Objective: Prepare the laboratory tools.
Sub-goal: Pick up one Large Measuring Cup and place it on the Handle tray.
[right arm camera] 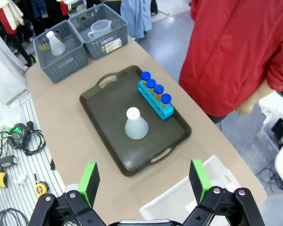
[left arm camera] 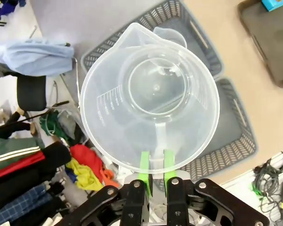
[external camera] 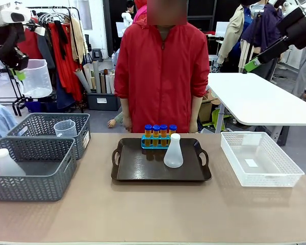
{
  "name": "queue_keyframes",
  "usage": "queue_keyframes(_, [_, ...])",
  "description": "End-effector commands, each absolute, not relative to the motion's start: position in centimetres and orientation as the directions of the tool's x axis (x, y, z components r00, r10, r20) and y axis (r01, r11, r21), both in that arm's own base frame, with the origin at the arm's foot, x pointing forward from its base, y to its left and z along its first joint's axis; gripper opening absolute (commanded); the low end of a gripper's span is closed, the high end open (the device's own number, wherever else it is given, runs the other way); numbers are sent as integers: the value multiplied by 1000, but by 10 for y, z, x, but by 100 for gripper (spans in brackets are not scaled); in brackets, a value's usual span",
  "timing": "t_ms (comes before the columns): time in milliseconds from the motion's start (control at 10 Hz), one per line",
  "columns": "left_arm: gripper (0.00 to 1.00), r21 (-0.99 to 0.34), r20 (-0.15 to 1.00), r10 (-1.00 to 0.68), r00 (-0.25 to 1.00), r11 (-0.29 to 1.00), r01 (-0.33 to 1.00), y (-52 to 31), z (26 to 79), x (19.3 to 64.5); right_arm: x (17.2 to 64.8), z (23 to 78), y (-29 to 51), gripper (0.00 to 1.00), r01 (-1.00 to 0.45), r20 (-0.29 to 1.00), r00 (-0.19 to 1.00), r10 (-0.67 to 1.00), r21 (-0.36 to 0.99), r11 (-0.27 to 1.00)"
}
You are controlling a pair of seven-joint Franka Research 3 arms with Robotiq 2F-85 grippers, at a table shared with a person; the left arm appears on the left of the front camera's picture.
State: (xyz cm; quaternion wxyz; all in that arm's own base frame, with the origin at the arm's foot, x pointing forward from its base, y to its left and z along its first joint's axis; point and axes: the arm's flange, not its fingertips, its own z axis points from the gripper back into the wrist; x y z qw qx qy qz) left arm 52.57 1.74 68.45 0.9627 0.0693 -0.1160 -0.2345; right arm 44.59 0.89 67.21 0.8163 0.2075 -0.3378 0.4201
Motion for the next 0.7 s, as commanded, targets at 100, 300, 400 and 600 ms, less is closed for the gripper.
queue_keyframes(100, [0,190,190,-499,846,864,467,5,691,520,446,673,9,100,-831,731,410,545,53,554])
queue_keyframes(300, [0,219,195,-588,785,806,550,-33,711,501,446,673,9,100,-831,731,410,545,53,554])
queue_keyframes(400, [0,229,207,-642,738,765,602,-54,717,493,446,673,9,100,-831,731,410,545,53,554])
queue_keyframes(600, [0,238,193,-749,634,662,710,-98,721,480,446,673,9,100,-831,731,410,545,53,554])
